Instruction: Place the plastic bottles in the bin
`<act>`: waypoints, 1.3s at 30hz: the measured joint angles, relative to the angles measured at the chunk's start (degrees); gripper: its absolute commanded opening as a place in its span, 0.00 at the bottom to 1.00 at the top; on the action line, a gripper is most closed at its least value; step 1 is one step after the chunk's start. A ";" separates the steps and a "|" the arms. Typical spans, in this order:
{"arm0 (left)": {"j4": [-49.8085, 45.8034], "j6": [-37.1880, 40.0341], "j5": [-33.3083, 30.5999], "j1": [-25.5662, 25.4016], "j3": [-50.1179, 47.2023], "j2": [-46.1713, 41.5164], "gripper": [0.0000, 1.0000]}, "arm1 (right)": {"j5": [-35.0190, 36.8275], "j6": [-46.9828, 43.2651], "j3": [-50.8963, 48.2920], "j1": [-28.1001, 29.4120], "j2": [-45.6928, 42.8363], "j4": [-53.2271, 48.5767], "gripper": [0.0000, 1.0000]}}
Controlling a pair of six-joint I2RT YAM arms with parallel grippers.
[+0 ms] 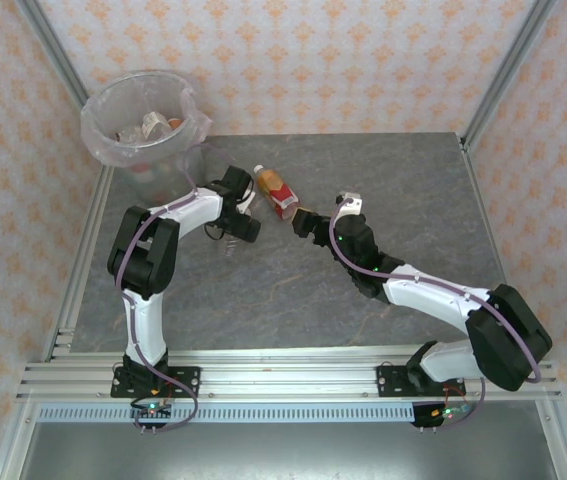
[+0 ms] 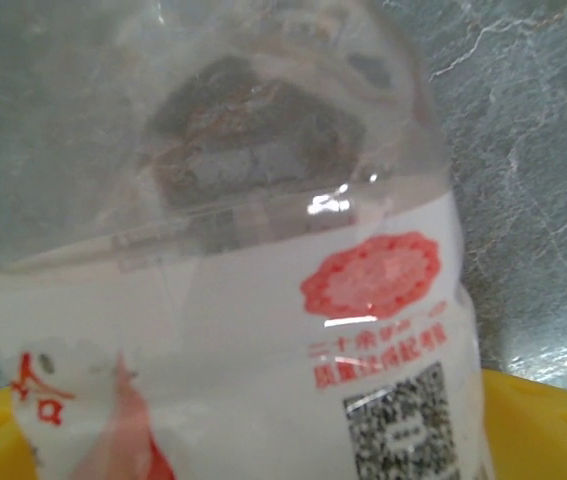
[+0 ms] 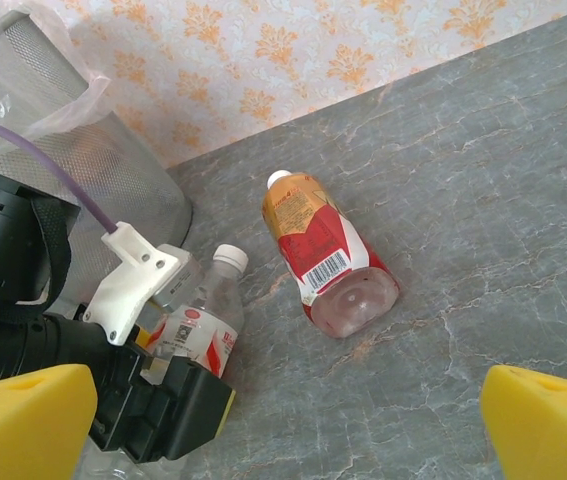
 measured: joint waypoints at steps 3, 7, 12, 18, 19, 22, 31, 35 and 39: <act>-0.02 -0.15 0.02 0.00 0.74 0.00 0.85 | 0.11 -0.04 0.00 0.00 -0.52 -0.15 0.99; -0.04 -1.11 -0.02 0.00 1.42 0.20 0.78 | 0.44 -0.31 0.00 0.00 -1.16 -0.15 0.99; -0.07 -2.25 -0.42 0.00 1.92 0.50 0.70 | 0.57 -0.44 0.00 0.00 -1.25 -0.20 0.99; -0.07 -3.17 -0.68 -0.07 1.92 0.50 0.62 | 0.96 -0.66 0.00 0.00 -1.51 -0.35 0.99; -0.07 -3.34 -0.81 -0.13 1.92 0.50 0.61 | 0.96 -0.66 0.00 0.00 -1.51 -0.37 0.99; -0.04 -3.76 -1.31 -0.37 1.92 0.50 0.59 | 0.96 -0.68 0.00 0.00 -1.51 -0.46 0.99; -0.02 -4.83 -1.27 -0.37 1.07 -0.68 0.58 | 1.57 -1.95 0.00 0.00 -1.51 -0.61 0.99; 0.04 -5.44 -1.25 -0.37 -1.57 -4.11 0.58 | 1.84 -2.27 0.00 0.00 -1.51 -0.61 0.99; 0.35 -5.73 -0.96 -0.39 -3.17 -9.99 0.58 | 1.99 -2.36 0.00 0.00 -1.44 -0.61 0.99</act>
